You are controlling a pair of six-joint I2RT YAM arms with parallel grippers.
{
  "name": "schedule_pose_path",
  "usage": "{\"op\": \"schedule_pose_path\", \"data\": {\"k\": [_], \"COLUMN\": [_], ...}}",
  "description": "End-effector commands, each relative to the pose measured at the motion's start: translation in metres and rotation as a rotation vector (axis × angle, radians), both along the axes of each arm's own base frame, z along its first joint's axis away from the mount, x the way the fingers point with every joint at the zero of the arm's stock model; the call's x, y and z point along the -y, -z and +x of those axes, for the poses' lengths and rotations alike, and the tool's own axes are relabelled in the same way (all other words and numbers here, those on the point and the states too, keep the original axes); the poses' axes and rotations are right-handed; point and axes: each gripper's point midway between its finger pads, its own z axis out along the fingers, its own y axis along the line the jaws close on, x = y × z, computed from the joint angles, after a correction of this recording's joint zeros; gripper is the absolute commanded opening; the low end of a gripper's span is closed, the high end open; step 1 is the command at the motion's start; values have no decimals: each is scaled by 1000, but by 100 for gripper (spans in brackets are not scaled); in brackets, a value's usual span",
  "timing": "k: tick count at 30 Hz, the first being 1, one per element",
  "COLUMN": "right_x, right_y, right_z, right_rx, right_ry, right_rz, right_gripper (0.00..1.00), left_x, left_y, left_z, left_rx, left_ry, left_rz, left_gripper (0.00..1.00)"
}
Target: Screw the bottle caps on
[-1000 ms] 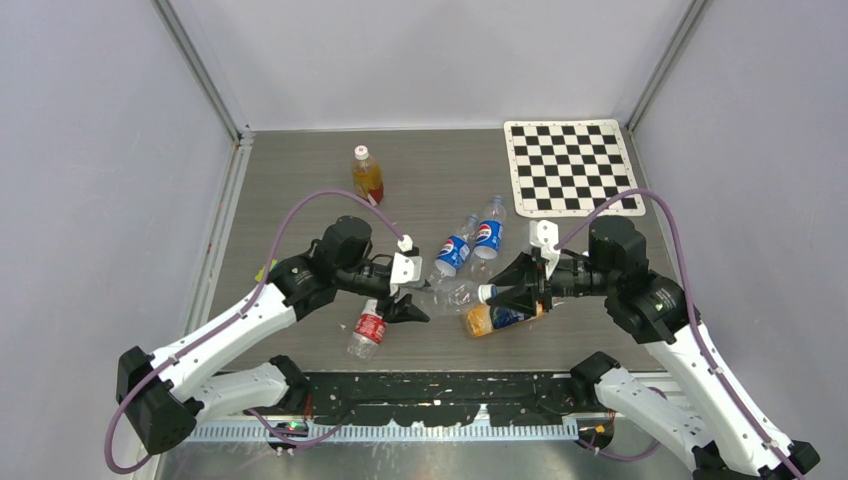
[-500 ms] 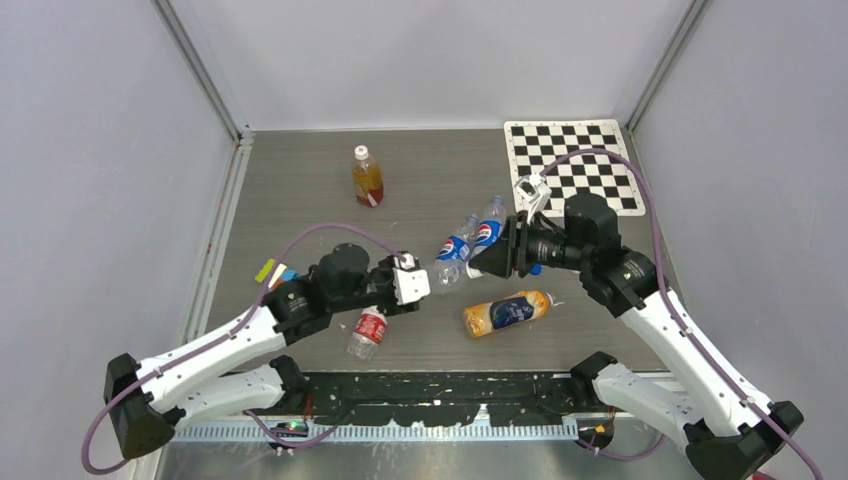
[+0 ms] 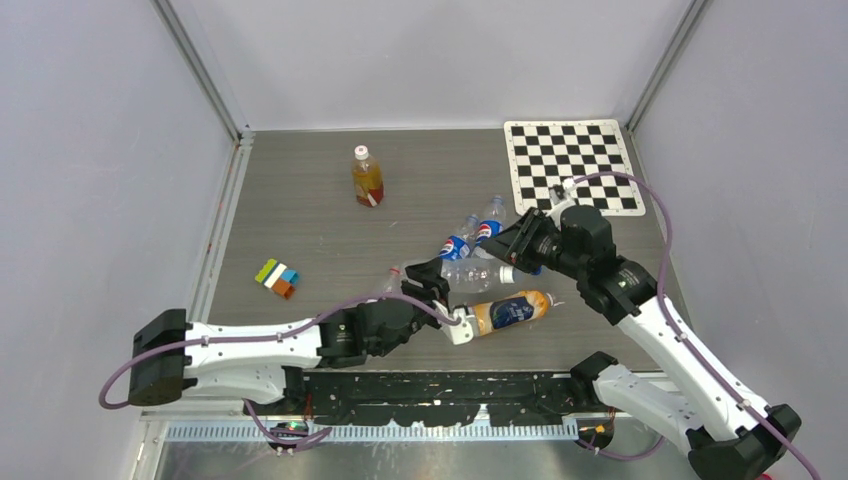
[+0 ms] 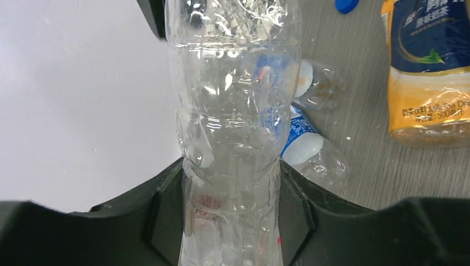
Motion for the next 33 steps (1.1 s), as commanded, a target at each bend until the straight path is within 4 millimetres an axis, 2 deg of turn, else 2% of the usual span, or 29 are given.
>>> {"op": "schedule_pose_path", "data": {"k": [1, 4, 5, 7, 9, 10, 11, 12, 13, 14, 18, 19, 22, 29, 33], "right_x": [25, 42, 50, 55, 48, 42, 32, 27, 22, 18, 7, 5, -6, -29, -39], "right_y": [-42, -54, -52, -57, -68, -74, -69, -74, -64, -75, -89, -95, -92, -101, -91], "right_z": [12, 18, 27, 32, 34, 36, 31, 34, 32, 37, 43, 44, 51, 48, 49], "right_rx": [198, 231, 219, 202, 228, 281, 292, 342, 342, 399, 506, 519, 503, 552, 532], "right_ry": [82, 133, 189, 227, 188, 146, 69, 47, 21, 25, 22, 20, -5, -35, -36], "right_rz": [-110, -221, -255, -279, -270, -280, -272, -262, -252, -214, -120, -112, -112, -79, -96], "right_gripper": [37, 52, 55, 62, 96, 97, 98, 99, 99, 99, 99, 97, 92, 82, 75], "left_x": [-21, -29, -31, -34, -38, -39, -40, -40, -39, -37, -29, -28, -24, -21, -19], "left_y": [-19, -3, 1, 3, 2, 1, 0, -2, -4, -8, -16, -16, -21, -24, -29], "left_z": [15, 14, 13, 13, 16, 17, 20, 21, 22, 23, 26, 27, 29, 34, 36], "left_rx": [-106, -260, -325, -429, -504, -529, -543, -557, -570, -572, -584, -588, -593, -615, -614], "left_ry": [-151, -163, -155, -146, -138, -132, -135, -129, -125, -116, -96, -94, -88, -100, -99], "left_rz": [-214, -303, -346, -439, -520, -550, -574, -594, -610, -630, -673, -685, -720, -783, -812], "left_gripper": [0, 0, 0, 0, 0, 0, 0, 0, 0, 0, 0, 0, 0, 0, 0]}}
